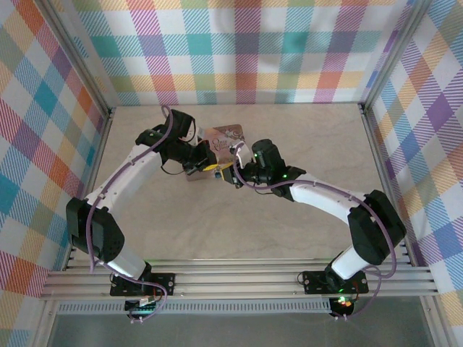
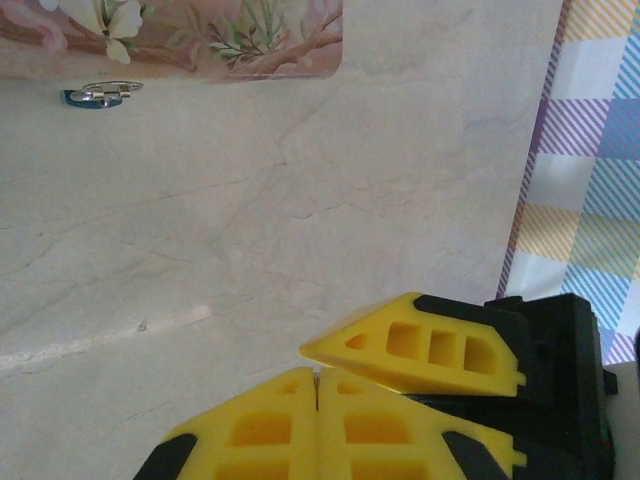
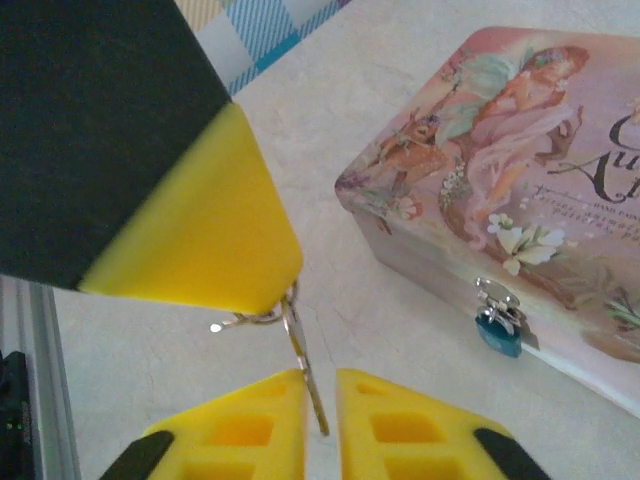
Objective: Unlock the padlock with the key
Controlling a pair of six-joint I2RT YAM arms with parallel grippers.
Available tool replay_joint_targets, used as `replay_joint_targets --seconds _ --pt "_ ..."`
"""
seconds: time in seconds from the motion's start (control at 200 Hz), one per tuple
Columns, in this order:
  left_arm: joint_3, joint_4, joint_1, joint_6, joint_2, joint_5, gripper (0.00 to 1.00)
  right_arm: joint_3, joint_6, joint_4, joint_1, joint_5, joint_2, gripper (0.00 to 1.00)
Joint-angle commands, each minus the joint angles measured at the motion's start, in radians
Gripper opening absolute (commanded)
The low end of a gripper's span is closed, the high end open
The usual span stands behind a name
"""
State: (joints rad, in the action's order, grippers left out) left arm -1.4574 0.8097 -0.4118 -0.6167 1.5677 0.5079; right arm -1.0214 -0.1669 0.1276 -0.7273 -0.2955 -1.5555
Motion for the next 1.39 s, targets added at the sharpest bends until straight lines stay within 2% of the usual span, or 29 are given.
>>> replay_joint_targets --seconds 0.0,0.15,0.33,0.455,0.575,0.665,0.74,0.89,1.02,1.19,1.305,1.39 --pt "-0.032 0.037 -0.005 0.018 -0.039 0.017 0.00 -0.045 0.044 -0.052 -0.007 0.000 0.003 0.10" --pt "-0.011 0.032 0.003 0.022 -0.056 0.019 0.00 -0.091 0.077 -0.109 -0.004 -0.039 0.003 0.00" --pt "0.009 0.008 0.019 0.039 -0.067 0.032 0.00 -0.142 0.107 -0.175 -0.002 -0.128 -0.010 0.00" --pt "0.019 -0.024 0.029 0.090 -0.089 0.044 0.10 -0.189 0.141 -0.272 0.011 -0.196 -0.025 0.00" --pt "0.026 -0.048 0.042 0.147 -0.125 0.046 0.23 -0.248 0.182 -0.390 0.057 -0.332 -0.048 0.00" --pt "0.049 -0.115 0.045 0.192 -0.181 0.049 0.29 -0.320 0.250 -0.518 0.093 -0.436 -0.076 0.00" --pt "0.088 -0.194 0.047 0.243 -0.241 0.054 0.33 -0.379 0.342 -0.627 0.107 -0.472 -0.091 0.00" --pt "0.184 -0.346 0.047 0.413 -0.340 0.179 0.41 -0.483 0.463 -0.789 0.121 -0.488 -0.111 0.00" --pt "0.203 -0.355 0.047 0.522 -0.371 0.261 0.45 -0.546 0.523 -0.882 0.127 -0.523 -0.123 0.00" --pt "0.162 -0.260 0.045 0.625 -0.320 0.341 0.46 -0.618 0.577 -1.001 0.127 -0.577 -0.145 0.00" --pt "0.137 -0.201 0.044 0.692 -0.281 0.375 0.39 -0.637 0.606 -1.050 0.127 -0.588 -0.144 0.00" --pt "0.133 -0.195 0.040 0.711 -0.259 0.402 0.38 -0.635 0.617 -1.062 0.127 -0.590 -0.134 0.00"
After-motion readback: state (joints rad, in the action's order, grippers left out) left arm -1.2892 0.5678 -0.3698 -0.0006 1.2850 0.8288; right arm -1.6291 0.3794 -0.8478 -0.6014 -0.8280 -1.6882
